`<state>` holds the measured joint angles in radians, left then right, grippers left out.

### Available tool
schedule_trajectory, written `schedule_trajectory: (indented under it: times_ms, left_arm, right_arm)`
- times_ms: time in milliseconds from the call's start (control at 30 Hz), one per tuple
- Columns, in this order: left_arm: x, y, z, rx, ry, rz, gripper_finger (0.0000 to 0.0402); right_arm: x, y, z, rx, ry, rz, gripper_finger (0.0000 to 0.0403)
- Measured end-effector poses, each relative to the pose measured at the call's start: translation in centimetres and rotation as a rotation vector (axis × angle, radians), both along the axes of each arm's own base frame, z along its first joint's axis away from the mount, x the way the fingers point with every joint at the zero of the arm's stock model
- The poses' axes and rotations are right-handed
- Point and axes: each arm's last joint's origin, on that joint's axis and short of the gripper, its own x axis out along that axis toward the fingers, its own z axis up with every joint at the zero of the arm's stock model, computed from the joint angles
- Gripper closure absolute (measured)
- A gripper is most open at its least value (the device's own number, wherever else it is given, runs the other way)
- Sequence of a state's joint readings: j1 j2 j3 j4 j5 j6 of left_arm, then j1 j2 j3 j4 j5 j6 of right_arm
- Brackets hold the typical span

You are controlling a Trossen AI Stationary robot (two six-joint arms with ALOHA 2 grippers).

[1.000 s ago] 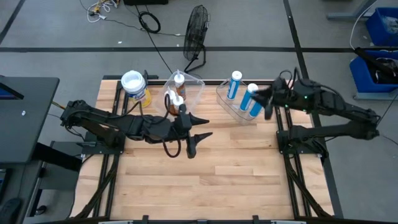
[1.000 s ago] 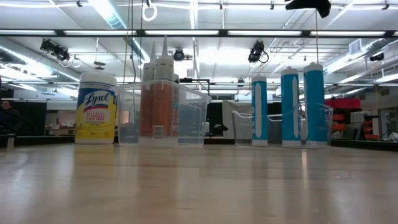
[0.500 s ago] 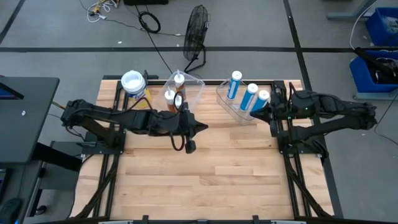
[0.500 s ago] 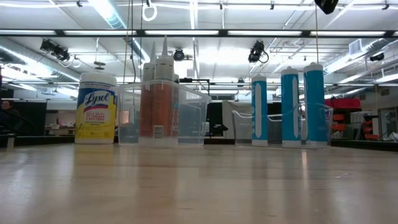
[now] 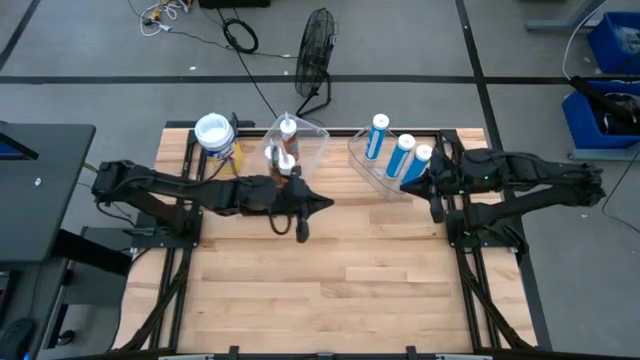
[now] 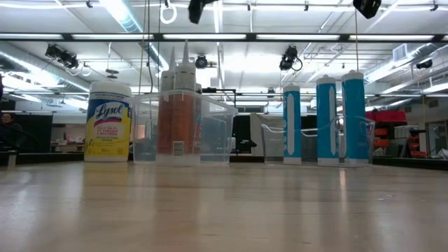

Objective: Pick & place silicon tubes, Sealant and Lysol wipes
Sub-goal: Return to Home Position

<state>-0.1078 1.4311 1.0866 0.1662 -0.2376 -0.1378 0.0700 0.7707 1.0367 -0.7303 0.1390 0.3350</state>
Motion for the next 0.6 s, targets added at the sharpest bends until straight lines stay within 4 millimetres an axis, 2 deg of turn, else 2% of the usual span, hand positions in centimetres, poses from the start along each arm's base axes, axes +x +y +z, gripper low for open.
schedule_trajectory:
  times_ms: [300, 600]
  left_arm:
    - [-6.0, 1.2, 0.1, 0.028, -0.164, 0.02, 0.0396]
    - [-12.0, 3.0, -2.3, 0.025, -0.214, 0.073, 0.0397]
  right_arm:
    - [1.4, 0.2, -0.8, -0.05, 0.076, 0.051, 0.0401]
    - [2.1, 0.2, -2.4, -0.056, 0.24, 0.054, 0.0394]
